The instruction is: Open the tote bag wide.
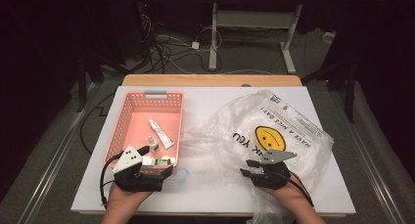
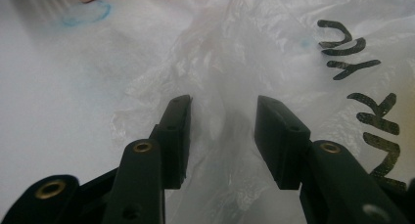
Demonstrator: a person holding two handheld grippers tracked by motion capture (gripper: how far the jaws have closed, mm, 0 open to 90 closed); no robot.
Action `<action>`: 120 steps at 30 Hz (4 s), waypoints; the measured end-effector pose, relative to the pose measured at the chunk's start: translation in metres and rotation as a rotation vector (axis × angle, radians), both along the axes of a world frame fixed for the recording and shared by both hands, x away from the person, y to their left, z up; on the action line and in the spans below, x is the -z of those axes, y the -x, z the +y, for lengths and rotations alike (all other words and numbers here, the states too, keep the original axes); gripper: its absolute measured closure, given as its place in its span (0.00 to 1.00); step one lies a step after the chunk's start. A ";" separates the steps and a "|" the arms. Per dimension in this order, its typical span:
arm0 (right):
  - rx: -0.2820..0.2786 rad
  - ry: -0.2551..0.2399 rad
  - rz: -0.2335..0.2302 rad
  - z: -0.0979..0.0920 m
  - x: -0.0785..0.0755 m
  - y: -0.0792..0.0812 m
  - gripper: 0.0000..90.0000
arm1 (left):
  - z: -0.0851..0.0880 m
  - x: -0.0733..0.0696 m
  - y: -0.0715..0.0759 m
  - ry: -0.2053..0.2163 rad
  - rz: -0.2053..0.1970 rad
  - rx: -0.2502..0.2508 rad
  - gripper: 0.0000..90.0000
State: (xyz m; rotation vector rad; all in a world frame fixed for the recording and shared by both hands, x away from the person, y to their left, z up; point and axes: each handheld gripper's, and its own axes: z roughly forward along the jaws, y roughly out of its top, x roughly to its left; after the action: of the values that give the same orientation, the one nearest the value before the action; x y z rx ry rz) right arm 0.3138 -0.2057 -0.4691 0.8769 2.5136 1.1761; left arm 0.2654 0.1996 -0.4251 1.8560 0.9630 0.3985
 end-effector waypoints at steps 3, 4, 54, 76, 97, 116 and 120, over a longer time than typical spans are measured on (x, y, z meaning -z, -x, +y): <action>0.016 -0.022 0.005 -0.005 -0.003 -0.001 0.66 | 0.000 0.000 0.000 0.004 0.000 0.000 0.00; 0.016 -0.022 0.005 -0.005 -0.003 -0.001 0.66 | 0.000 0.000 0.000 0.005 0.000 -0.001 0.00; 0.144 -0.188 -0.253 -0.005 -0.058 -0.024 1.00 | 0.010 0.000 -0.003 0.026 -0.007 -0.024 0.00; 0.141 -0.272 -0.313 -0.010 -0.065 -0.018 1.00 | 0.014 -0.003 -0.006 0.043 -0.011 -0.065 0.00; 0.136 -0.272 -0.306 -0.012 -0.066 -0.019 1.00 | 0.030 -0.046 -0.066 0.035 0.016 -0.135 0.22; 0.128 -0.267 -0.302 -0.012 -0.065 -0.019 1.00 | 0.039 -0.028 -0.146 -0.060 0.229 -0.210 0.98; 0.127 -0.265 -0.302 -0.012 -0.065 -0.019 1.00 | 0.039 -0.017 -0.161 -0.091 0.291 -0.224 0.98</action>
State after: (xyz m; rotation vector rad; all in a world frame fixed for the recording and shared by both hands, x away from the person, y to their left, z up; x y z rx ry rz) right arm 0.3325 -0.2175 -0.4045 0.8320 2.0659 1.4962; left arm 0.4263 0.2386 -0.4083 1.9285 1.3786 0.3145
